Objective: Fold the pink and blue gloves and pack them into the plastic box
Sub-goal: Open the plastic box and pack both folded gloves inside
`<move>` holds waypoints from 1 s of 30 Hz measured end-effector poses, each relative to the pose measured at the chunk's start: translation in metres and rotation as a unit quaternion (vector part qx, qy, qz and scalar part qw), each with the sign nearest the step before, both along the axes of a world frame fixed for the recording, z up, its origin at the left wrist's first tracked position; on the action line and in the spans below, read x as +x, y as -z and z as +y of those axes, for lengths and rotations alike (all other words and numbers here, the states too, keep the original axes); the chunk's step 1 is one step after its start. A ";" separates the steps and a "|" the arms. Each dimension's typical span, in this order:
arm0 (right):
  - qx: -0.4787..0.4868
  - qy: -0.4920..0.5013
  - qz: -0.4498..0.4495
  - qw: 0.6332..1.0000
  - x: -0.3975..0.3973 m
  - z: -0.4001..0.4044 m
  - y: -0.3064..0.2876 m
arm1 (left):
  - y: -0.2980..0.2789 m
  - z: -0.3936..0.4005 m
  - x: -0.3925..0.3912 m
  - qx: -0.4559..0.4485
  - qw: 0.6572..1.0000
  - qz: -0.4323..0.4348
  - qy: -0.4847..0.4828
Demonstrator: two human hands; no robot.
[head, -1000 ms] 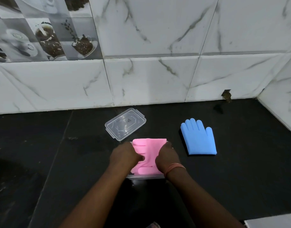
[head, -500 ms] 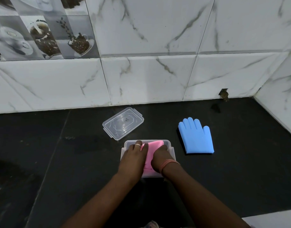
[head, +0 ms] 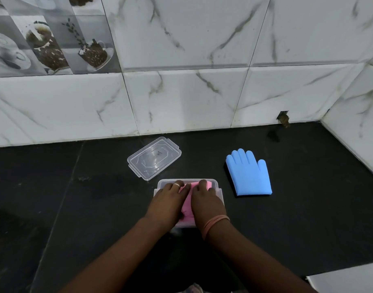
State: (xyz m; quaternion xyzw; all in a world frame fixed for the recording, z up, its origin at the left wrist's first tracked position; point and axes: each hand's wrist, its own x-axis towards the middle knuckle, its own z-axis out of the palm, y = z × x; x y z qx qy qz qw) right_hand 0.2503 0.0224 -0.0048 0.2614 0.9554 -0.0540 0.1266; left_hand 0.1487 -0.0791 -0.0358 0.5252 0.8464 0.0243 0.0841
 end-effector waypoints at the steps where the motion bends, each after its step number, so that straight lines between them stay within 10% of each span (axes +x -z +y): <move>1: -0.011 0.010 0.004 1.000 0.001 0.002 0.005 | 0.000 0.001 -0.001 -0.012 1.000 0.007 0.010; 30: -0.037 -0.002 -0.113 0.993 -0.021 0.030 0.038 | 0.003 0.031 -0.011 -0.072 0.997 0.007 0.029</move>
